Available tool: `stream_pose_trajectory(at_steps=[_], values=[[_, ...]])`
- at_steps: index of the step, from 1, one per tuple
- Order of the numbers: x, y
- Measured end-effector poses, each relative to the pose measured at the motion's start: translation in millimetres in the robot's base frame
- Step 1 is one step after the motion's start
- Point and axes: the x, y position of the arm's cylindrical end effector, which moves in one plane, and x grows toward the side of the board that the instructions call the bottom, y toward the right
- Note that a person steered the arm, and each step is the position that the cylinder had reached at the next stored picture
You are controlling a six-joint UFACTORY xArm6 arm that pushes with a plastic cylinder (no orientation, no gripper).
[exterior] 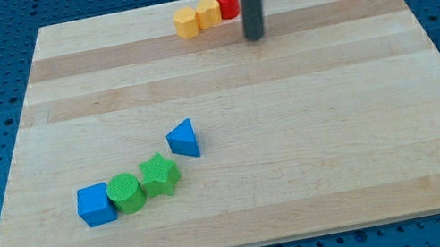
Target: Slide the blue triangle to the red star
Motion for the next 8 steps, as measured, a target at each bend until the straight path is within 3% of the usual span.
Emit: stream_pose_trajectory(at_steps=[3,5,8], values=[[105.1,-167.6],[155.7,-184.4],[165.5,-146.0]])
